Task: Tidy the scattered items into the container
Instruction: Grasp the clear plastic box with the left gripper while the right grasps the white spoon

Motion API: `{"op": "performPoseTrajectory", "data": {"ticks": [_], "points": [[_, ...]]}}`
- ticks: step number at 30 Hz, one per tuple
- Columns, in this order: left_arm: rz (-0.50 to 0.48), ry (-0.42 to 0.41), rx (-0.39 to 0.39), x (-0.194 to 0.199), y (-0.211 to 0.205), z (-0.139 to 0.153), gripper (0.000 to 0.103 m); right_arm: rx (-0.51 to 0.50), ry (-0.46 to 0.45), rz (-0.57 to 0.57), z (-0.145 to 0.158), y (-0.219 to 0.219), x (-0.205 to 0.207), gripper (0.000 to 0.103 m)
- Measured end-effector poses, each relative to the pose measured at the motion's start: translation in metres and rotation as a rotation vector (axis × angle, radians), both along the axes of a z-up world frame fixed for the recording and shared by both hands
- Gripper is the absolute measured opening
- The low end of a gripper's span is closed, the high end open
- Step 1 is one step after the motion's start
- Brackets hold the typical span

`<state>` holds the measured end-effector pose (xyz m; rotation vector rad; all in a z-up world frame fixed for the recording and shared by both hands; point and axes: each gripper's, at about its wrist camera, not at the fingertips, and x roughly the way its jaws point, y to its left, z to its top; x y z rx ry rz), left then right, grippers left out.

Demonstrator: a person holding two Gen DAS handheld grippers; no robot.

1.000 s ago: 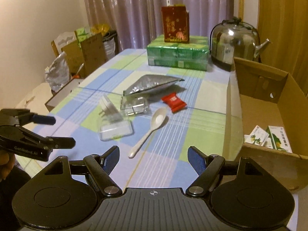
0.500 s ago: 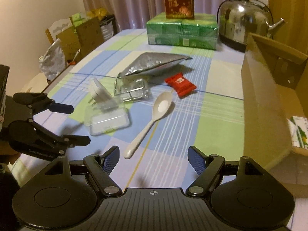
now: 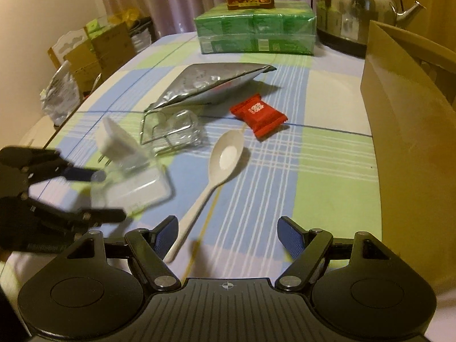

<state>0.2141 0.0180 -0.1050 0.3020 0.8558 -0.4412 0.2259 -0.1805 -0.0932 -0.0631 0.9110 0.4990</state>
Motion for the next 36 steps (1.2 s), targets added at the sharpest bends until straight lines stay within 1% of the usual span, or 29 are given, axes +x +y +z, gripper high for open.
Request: {"op": "performPoseTrajectory", "data": {"ticks": [2, 5, 7, 12, 15, 16, 20, 24, 25, 29, 32, 36], "points": [[0.028, 0.012, -0.001, -0.001, -0.001, 0.000, 0.054, 0.000, -0.012, -0.012, -0.002, 0.004, 0.008, 0.068], [0.122, 0.055, -0.022, -0.003, -0.002, 0.002, 0.054, -0.007, -0.034, -0.033, -0.004, 0.011, 0.020, 0.060], [0.171, 0.067, -0.032, -0.009, -0.003, 0.004, 0.054, -0.009, -0.044, -0.036, -0.006, 0.016, 0.028, 0.058], [0.232, 0.046, -0.035, -0.025, -0.008, 0.003, 0.054, -0.005, -0.046, -0.038, -0.012, 0.029, 0.044, 0.055], [0.264, 0.031, -0.052, -0.030, -0.008, 0.002, 0.054, -0.019, -0.055, -0.040, -0.016, 0.039, 0.051, 0.051], [0.275, 0.027, -0.059, -0.031, -0.008, 0.002, 0.054, -0.025, -0.059, -0.039, -0.018, 0.041, 0.053, 0.048], [0.282, 0.035, -0.069, -0.032, -0.010, 0.000, 0.054, -0.051, -0.086, -0.041, -0.023, 0.047, 0.056, 0.024], [0.287, 0.030, -0.077, -0.034, -0.011, 0.000, 0.056, -0.037, -0.061, -0.016, -0.020, 0.038, 0.047, 0.024], [0.291, 0.028, -0.081, -0.034, -0.011, 0.000, 0.059, -0.036, -0.056, -0.006, -0.018, 0.034, 0.041, 0.024], [0.295, 0.016, -0.081, -0.033, -0.013, 0.001, 0.061, -0.032, -0.017, 0.033, -0.012, 0.017, 0.014, 0.024], [0.286, 0.004, -0.083, -0.027, -0.016, 0.004, 0.061, -0.027, 0.017, 0.029, -0.012, 0.002, -0.006, 0.024], [0.264, -0.012, -0.055, -0.020, -0.023, 0.004, 0.060, -0.025, 0.030, 0.015, -0.009, -0.013, -0.029, 0.024]]}}
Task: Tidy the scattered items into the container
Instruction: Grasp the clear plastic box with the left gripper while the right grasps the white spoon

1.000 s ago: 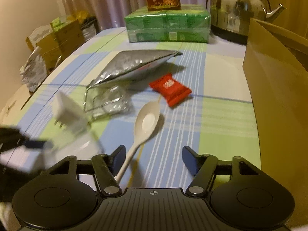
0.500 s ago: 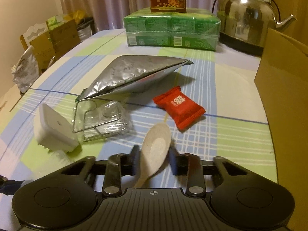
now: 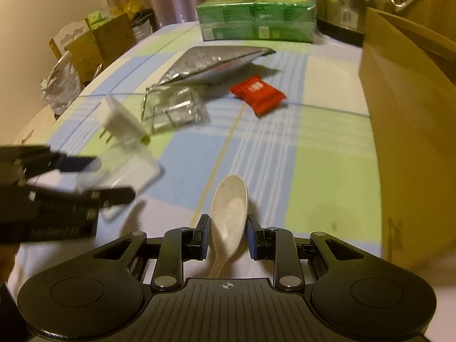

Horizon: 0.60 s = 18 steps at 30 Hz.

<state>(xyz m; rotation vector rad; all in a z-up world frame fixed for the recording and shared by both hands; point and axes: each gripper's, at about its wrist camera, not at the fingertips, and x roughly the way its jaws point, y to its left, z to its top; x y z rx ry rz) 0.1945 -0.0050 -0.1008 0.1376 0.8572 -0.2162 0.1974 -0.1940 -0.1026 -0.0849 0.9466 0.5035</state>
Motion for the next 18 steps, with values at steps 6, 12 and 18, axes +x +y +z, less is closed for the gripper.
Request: {"op": "performPoseTrajectory", "data": {"ticks": [6, 12, 18], "points": [[-0.037, 0.028, 0.016, -0.013, -0.013, 0.005, 0.050, -0.006, 0.004, -0.009, 0.002, -0.015, -0.023, 0.024], [-0.076, 0.054, 0.028, -0.036, -0.027, 0.005, 0.050, -0.007, 0.003, -0.018, 0.003, -0.023, -0.033, 0.024], [-0.077, 0.064, 0.041, -0.029, -0.033, 0.001, 0.054, -0.017, -0.017, -0.009, 0.001, -0.023, -0.034, 0.024]]}}
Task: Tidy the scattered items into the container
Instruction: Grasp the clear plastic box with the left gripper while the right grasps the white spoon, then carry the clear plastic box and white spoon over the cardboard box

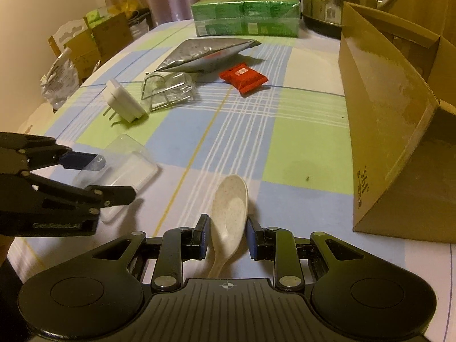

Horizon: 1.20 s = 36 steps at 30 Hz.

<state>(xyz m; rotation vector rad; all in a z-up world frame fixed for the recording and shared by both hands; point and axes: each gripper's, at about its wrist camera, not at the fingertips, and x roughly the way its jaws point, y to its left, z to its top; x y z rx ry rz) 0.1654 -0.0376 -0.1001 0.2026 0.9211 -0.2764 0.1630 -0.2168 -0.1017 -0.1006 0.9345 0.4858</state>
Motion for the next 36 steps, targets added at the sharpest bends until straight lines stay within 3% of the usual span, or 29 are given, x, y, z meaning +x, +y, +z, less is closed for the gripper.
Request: {"op": "performPoseTrajectory", "data": {"ticks": [13, 28, 29, 36], "points": [[0.006, 0.016, -0.014, 0.000, -0.004, -0.004, 0.051, -0.038, -0.037, 0.018, -0.001, 0.007, -0.003, 0.023], [0.017, -0.039, -0.042, -0.019, -0.007, 0.032, 0.051, -0.005, -0.141, 0.003, 0.044, 0.002, -0.019, 0.023], [0.018, -0.044, -0.043, -0.020, -0.008, 0.035, 0.051, -0.003, -0.146, 0.001, 0.046, 0.001, -0.020, 0.002], [0.012, -0.076, -0.052, -0.028, -0.013, 0.051, 0.051, 0.000, -0.154, -0.014, 0.051, -0.005, -0.021, 0.001]]}}
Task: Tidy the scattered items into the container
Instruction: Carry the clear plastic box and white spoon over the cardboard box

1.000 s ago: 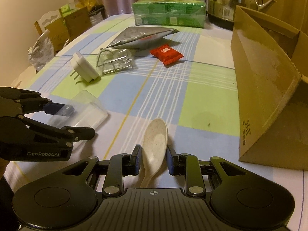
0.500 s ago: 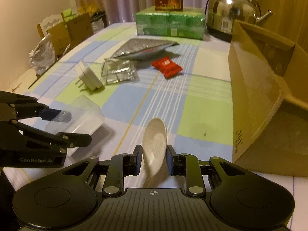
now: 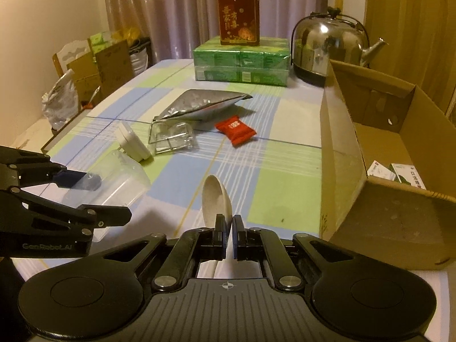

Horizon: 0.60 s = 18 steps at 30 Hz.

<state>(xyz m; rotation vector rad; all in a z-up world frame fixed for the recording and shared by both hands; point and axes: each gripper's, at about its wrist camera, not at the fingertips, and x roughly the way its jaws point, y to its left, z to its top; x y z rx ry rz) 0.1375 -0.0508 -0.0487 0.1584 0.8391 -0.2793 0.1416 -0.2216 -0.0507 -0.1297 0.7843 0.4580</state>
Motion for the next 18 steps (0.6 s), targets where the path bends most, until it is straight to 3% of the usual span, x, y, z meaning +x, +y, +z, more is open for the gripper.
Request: {"op": "performPoseTrajectory", "data": {"ticks": [8, 18], "points": [[-0.010, -0.003, -0.004, 0.000, -0.005, 0.002, 0.051, 0.021, 0.003, -0.009, 0.003, -0.007, 0.001, 0.001], [-0.024, -0.032, -0.009, 0.006, -0.013, 0.016, 0.051, 0.048, -0.074, -0.029, 0.034, -0.018, 0.002, 0.001]]}}
